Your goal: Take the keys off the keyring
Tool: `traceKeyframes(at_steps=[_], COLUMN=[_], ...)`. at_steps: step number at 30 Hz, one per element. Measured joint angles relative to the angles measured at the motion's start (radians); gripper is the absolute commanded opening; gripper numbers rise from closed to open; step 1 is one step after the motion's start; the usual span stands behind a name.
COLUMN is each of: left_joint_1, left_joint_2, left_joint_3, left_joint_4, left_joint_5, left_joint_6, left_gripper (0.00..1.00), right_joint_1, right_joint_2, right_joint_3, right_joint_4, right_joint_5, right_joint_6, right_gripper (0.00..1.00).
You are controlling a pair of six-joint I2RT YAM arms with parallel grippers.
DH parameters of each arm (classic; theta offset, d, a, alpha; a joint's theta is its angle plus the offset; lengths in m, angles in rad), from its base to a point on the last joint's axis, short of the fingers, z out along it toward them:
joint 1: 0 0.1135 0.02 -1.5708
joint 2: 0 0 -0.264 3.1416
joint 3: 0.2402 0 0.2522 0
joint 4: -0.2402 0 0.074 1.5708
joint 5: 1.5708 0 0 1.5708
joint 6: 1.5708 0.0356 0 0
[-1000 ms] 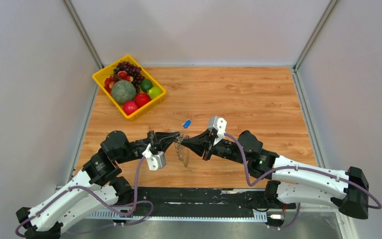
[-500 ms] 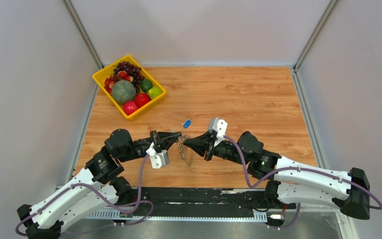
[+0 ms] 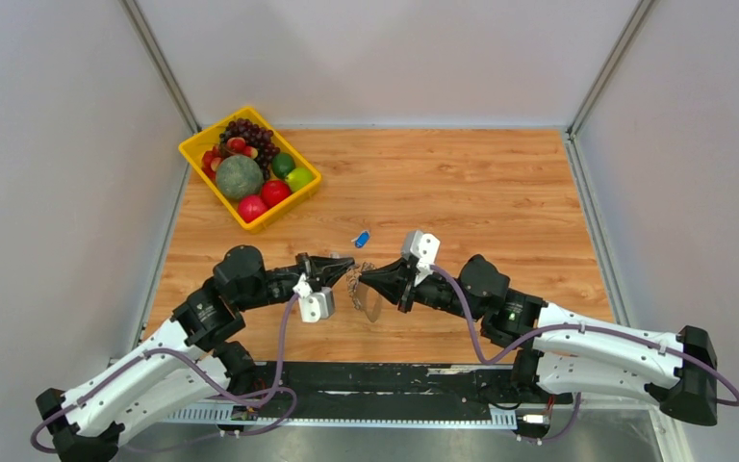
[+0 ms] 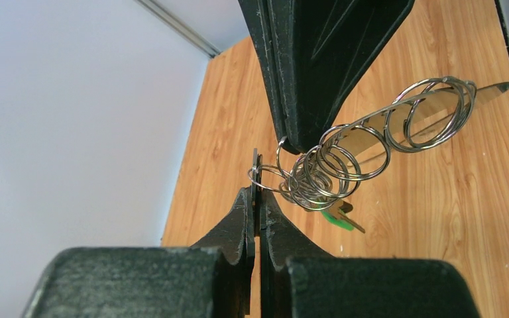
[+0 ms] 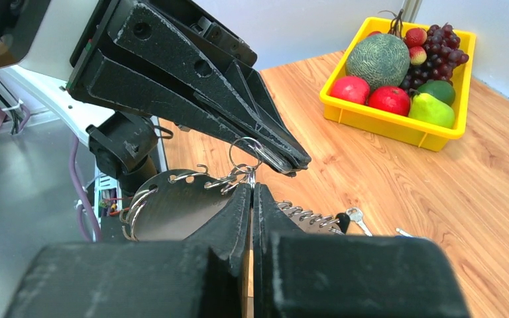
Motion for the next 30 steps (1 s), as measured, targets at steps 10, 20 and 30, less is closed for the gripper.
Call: traceKeyframes(at_steps=[10,20,30], left_joint_1=[0.0,-0.001,-0.001], left_joint_2=[0.011,-0.016,-0.108], left_joint_3=[0.0,-0.009,-0.034], left_joint_4=[-0.005,-0.002,0.013], left_joint_5=[-0.032,-0.06,-0.058], left_joint_6=[-0.01,-0.055,-0.089], left_gripper=[0.31,0.53,0.59], right_joint_1=[0.0,0.0,0.0], right_joint_2=[-0.031,-0.042,-0.05], right_joint_3=[0.0,0.0,0.0], right_joint_4=[-0.013,-0.013,-0.065], right_joint_5=[0.012,0.019,0.014], right_joint_6=[-0.005,-0.008,-0.051], right_gripper=[0.0,0.0,0.0])
